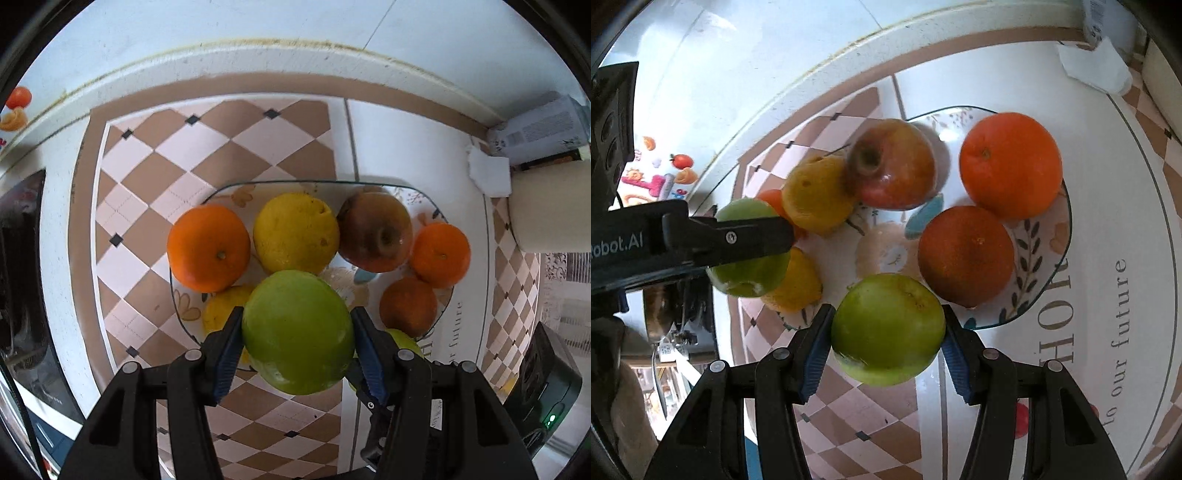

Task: Organize fruits
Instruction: 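Carry both green fruits to the plate and release them with both tools, then move both tools over the two red cherry tomatoes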

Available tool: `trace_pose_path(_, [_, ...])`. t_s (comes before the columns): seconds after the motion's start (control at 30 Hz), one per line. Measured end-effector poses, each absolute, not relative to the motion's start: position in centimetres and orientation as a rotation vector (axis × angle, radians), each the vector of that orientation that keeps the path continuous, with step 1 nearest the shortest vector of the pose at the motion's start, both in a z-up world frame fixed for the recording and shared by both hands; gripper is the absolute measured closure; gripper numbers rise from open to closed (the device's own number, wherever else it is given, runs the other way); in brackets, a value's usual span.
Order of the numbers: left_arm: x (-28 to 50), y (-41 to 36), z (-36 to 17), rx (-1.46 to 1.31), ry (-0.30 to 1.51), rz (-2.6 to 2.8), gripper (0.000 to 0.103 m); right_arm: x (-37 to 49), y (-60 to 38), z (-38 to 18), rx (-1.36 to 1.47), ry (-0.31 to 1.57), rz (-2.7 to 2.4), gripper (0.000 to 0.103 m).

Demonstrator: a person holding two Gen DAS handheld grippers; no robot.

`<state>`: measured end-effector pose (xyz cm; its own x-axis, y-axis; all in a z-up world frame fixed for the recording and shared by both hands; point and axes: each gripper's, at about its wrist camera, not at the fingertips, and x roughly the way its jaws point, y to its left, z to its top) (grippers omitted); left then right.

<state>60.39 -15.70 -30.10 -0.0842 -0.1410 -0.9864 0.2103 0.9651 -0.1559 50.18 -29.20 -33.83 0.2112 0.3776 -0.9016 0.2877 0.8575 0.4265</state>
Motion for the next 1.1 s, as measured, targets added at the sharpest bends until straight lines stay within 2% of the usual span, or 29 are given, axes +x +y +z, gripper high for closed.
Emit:
trace_pose_path(0.03, [60.4, -15.7, -30.3, 0.051, 1.635, -0.289, 0.049, 50.0, -29.3, -33.8, 0.589, 1.375, 0.065, 0.036])
trace_pose_path(0.07, [60.4, -15.6, -30.4, 0.049, 1.633, -0.285, 0.049, 49.9, -29.3, -33.7, 0.598, 1.364, 0.066, 0.025])
trace_pose_path(0.1, [60.3, -15.6, -30.5, 0.048, 1.632, -0.279, 0.048, 49.8, -29.3, -33.6, 0.6, 1.355, 0.063, 0.021])
trace_pose_path(0.13, [60.3, -15.4, -30.5, 0.04, 1.631, -0.278, 0.047, 49.7, -29.4, -33.3, 0.594, 1.345, 0.057, 0.021])
trace_pose_path(0.17, [60.4, -15.2, -30.4, 0.025, 1.625, -0.284, 0.038, 49.6, -29.4, -33.0, 0.591, 1.338, 0.056, 0.021])
trace_pose_path(0.23, [60.5, -15.0, -30.0, 0.021, 1.605, -0.277, 0.027, 49.4, -29.7, -32.3, 0.58, 1.322, 0.043, 0.021])
trace_pose_path(0.33, [60.4, -14.9, -28.8, 0.053, 1.562, -0.276, 0.026, 49.2, -30.0, -31.6, 0.558, 1.318, 0.02, 0.018])
trace_pose_path(0.37, [60.3, -14.9, -28.4, 0.067, 1.548, -0.272, 0.021, 49.0, -30.2, -31.3, 0.539, 1.318, 0.004, 0.014])
trace_pose_path(0.43, [60.0, -14.7, -27.6, 0.1, 1.511, -0.258, 0.012, 48.7, -30.4, -30.6, 0.487, 1.322, -0.035, 0.013])
trace_pose_path(0.83, [55.2, -11.5, -26.3, 0.168, 1.417, -0.173, 0.011, 45.9, -31.4, -26.5, 0.332, 1.271, -0.131, 0.012])
trace_pose_path(1.1, [50.4, -9.0, -23.3, 0.144, 1.292, -0.145, 0.012, 43.3, -30.1, -23.3, 0.248, 1.238, -0.108, 0.012])
